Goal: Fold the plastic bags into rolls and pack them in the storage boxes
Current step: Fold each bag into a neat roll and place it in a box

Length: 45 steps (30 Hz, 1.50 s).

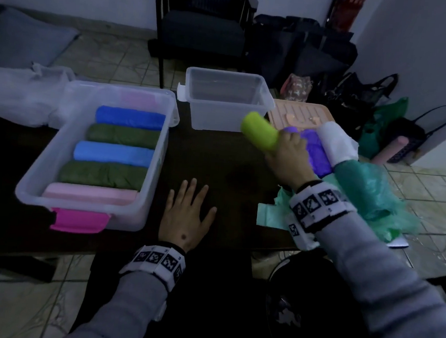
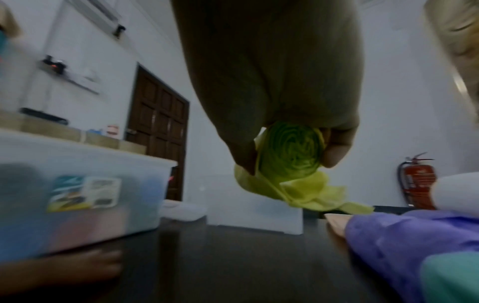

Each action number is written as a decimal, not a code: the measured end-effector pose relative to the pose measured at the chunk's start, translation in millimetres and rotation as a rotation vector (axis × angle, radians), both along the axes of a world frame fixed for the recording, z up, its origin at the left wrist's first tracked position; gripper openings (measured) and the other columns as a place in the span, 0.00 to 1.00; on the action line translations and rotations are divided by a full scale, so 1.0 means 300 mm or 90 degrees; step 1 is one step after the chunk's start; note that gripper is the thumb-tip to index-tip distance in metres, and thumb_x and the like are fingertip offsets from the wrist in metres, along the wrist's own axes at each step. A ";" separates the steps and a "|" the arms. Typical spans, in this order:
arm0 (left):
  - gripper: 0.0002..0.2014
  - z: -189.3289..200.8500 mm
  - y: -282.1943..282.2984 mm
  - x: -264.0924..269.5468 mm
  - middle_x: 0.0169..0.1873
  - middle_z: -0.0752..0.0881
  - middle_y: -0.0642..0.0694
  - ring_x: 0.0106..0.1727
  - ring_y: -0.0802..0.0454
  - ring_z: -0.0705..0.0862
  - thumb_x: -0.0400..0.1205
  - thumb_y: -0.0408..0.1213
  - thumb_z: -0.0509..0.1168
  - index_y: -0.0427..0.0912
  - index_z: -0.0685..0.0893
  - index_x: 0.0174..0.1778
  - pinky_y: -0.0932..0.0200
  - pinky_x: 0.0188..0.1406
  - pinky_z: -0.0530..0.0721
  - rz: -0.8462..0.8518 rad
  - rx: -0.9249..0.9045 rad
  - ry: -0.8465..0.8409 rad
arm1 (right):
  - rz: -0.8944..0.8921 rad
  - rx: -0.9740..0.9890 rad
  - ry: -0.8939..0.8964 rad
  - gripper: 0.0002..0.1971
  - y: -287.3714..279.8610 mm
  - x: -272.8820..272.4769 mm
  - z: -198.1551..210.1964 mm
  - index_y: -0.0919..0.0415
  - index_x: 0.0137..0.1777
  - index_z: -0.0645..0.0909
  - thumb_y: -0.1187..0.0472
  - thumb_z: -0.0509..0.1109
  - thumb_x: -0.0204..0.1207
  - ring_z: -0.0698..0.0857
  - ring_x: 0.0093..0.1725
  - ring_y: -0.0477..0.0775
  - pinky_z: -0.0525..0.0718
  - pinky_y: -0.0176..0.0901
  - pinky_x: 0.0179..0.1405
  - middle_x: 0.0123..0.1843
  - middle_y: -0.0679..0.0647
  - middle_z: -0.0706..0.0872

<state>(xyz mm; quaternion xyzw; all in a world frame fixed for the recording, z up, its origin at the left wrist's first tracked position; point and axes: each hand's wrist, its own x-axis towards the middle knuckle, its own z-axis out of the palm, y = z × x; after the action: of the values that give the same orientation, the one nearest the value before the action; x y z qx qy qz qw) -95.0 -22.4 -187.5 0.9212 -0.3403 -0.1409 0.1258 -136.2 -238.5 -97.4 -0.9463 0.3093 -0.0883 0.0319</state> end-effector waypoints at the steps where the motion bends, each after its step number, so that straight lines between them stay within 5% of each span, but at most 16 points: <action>1: 0.29 -0.002 0.001 -0.001 0.84 0.45 0.50 0.84 0.52 0.40 0.85 0.58 0.43 0.55 0.50 0.83 0.48 0.82 0.39 0.001 -0.003 -0.005 | 0.042 -0.012 0.026 0.25 0.037 -0.003 -0.017 0.70 0.71 0.65 0.57 0.64 0.79 0.70 0.67 0.68 0.74 0.58 0.59 0.68 0.68 0.70; 5: 0.29 -0.006 0.001 -0.007 0.84 0.45 0.49 0.84 0.52 0.41 0.85 0.58 0.42 0.53 0.49 0.83 0.48 0.83 0.40 0.005 -0.002 -0.026 | 0.109 -0.053 0.099 0.21 0.152 -0.007 -0.100 0.67 0.71 0.66 0.60 0.58 0.81 0.71 0.65 0.65 0.74 0.56 0.56 0.67 0.64 0.71; 10: 0.30 -0.012 0.001 -0.010 0.84 0.44 0.48 0.84 0.51 0.41 0.86 0.57 0.42 0.52 0.48 0.83 0.49 0.82 0.40 0.003 0.000 -0.045 | 0.086 0.015 0.159 0.20 0.187 -0.017 -0.166 0.66 0.73 0.62 0.62 0.55 0.82 0.70 0.68 0.64 0.72 0.58 0.64 0.70 0.63 0.69; 13: 0.30 -0.012 0.001 -0.009 0.84 0.45 0.48 0.84 0.51 0.41 0.86 0.57 0.42 0.51 0.48 0.83 0.49 0.83 0.40 0.006 -0.003 -0.045 | 0.107 0.043 0.189 0.34 0.175 -0.013 -0.143 0.61 0.76 0.60 0.49 0.68 0.75 0.64 0.73 0.63 0.65 0.61 0.70 0.75 0.60 0.63; 15: 0.31 -0.014 0.000 -0.008 0.84 0.47 0.48 0.84 0.52 0.42 0.86 0.57 0.43 0.47 0.49 0.83 0.49 0.83 0.41 0.015 -0.015 -0.040 | 0.125 0.038 0.152 0.39 0.180 -0.001 -0.110 0.57 0.77 0.60 0.39 0.68 0.72 0.62 0.74 0.62 0.62 0.61 0.72 0.76 0.58 0.61; 18: 0.31 -0.017 0.001 -0.007 0.83 0.51 0.49 0.84 0.54 0.45 0.86 0.55 0.45 0.44 0.52 0.83 0.52 0.83 0.42 0.036 -0.077 -0.027 | 0.112 0.067 0.062 0.26 0.197 0.034 -0.087 0.59 0.76 0.65 0.47 0.57 0.83 0.64 0.73 0.62 0.62 0.59 0.71 0.75 0.60 0.64; 20: 0.29 -0.015 0.005 -0.003 0.82 0.56 0.48 0.84 0.54 0.49 0.87 0.52 0.46 0.43 0.55 0.82 0.54 0.83 0.43 0.054 -0.142 0.005 | 0.083 0.138 0.117 0.22 0.203 0.062 -0.085 0.62 0.75 0.66 0.52 0.53 0.85 0.65 0.73 0.63 0.64 0.59 0.71 0.74 0.62 0.68; 29: 0.19 0.062 0.008 0.026 0.71 0.77 0.43 0.72 0.44 0.74 0.87 0.40 0.52 0.41 0.72 0.73 0.58 0.69 0.68 0.279 -0.391 0.159 | 0.185 0.204 0.201 0.27 0.285 0.011 -0.097 0.62 0.69 0.62 0.62 0.70 0.74 0.76 0.66 0.66 0.73 0.60 0.64 0.66 0.63 0.74; 34: 0.20 0.109 -0.010 0.085 0.66 0.81 0.41 0.68 0.42 0.78 0.85 0.43 0.58 0.38 0.75 0.70 0.56 0.67 0.73 0.343 -0.292 0.240 | 0.259 0.117 0.240 0.31 0.319 -0.063 -0.121 0.61 0.72 0.66 0.56 0.73 0.72 0.72 0.68 0.61 0.73 0.56 0.63 0.68 0.59 0.71; 37: 0.18 0.121 -0.033 0.116 0.59 0.84 0.39 0.58 0.39 0.84 0.81 0.49 0.63 0.36 0.82 0.55 0.44 0.60 0.83 0.353 -0.319 0.413 | 0.313 0.077 0.221 0.26 0.327 -0.113 -0.119 0.58 0.69 0.67 0.58 0.71 0.72 0.77 0.64 0.60 0.72 0.53 0.60 0.63 0.57 0.76; 40: 0.25 0.147 -0.058 0.108 0.57 0.84 0.38 0.51 0.43 0.85 0.79 0.49 0.68 0.31 0.78 0.62 0.49 0.49 0.85 0.369 -0.294 0.541 | 0.353 0.060 0.220 0.23 0.328 -0.151 -0.110 0.58 0.67 0.68 0.59 0.69 0.73 0.77 0.63 0.58 0.70 0.52 0.59 0.62 0.55 0.80; 42: 0.27 0.162 -0.079 0.099 0.55 0.83 0.37 0.49 0.44 0.83 0.78 0.48 0.69 0.30 0.76 0.65 0.50 0.46 0.84 0.341 -0.228 0.522 | 0.380 0.061 0.230 0.24 0.328 -0.172 -0.105 0.58 0.69 0.69 0.60 0.68 0.72 0.75 0.65 0.57 0.69 0.51 0.60 0.63 0.54 0.79; 45: 0.37 0.171 -0.107 0.084 0.68 0.74 0.33 0.67 0.38 0.76 0.76 0.49 0.72 0.30 0.67 0.73 0.47 0.63 0.78 0.257 -0.057 0.284 | 0.401 0.063 0.246 0.26 0.326 -0.199 -0.108 0.58 0.71 0.69 0.60 0.68 0.72 0.75 0.65 0.57 0.69 0.51 0.61 0.63 0.55 0.78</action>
<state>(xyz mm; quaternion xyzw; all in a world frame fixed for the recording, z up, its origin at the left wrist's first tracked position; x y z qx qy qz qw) -69.9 -54.3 -136.1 0.9101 -0.1203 -0.2964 0.2633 -195.8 -140.7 -129.8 -0.9916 0.0070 0.1212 0.0439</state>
